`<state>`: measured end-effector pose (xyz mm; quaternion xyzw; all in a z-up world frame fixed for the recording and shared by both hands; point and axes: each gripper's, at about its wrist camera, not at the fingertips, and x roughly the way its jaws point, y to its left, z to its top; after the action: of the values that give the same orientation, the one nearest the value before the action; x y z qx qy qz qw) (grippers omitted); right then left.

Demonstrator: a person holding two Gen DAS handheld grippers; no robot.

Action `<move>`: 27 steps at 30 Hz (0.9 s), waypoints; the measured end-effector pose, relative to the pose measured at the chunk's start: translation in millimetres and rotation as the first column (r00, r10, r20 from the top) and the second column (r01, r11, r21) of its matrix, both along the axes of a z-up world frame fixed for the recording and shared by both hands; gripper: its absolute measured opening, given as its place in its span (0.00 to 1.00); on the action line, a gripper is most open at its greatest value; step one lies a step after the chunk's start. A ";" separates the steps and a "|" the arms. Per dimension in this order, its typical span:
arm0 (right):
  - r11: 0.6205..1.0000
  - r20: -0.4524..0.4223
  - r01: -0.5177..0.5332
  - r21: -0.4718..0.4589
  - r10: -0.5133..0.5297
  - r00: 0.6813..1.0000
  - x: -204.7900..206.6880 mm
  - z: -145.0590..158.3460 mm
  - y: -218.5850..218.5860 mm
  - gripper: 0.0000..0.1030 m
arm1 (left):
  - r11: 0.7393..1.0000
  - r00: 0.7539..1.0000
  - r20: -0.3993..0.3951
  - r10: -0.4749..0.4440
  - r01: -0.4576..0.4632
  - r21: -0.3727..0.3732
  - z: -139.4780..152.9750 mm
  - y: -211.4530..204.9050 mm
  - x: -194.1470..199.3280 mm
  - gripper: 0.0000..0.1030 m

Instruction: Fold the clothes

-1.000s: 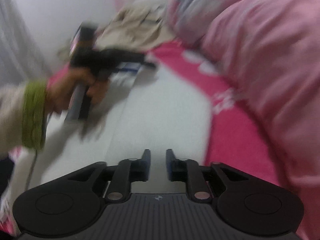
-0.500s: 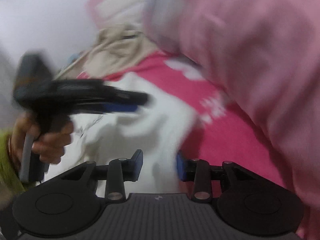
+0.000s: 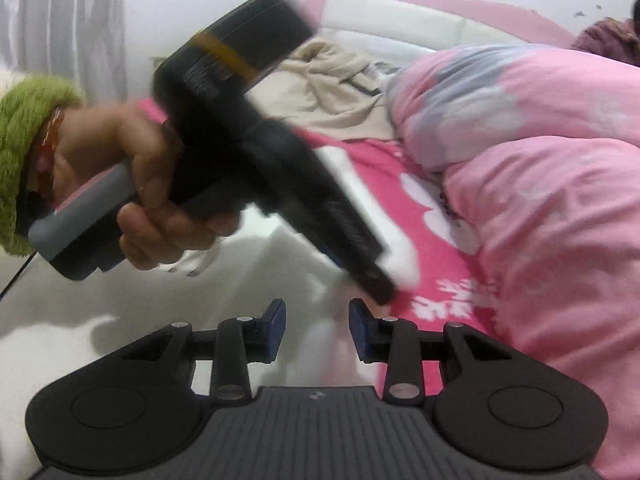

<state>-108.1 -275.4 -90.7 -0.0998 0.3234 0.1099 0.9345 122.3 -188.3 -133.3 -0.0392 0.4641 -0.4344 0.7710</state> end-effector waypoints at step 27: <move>0.933 -0.157 0.201 0.300 -0.159 0.975 98.4 -48.6 -57.6 0.17 | 0.977 0.988 -0.119 0.095 -0.116 -0.178 -6.6 67.8 -0.6 0.22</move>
<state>-9.7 -333.1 -139.2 0.0876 0.3700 0.0799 0.9215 121.8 -120.5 -140.0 -0.1586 0.4609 -0.4310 0.7594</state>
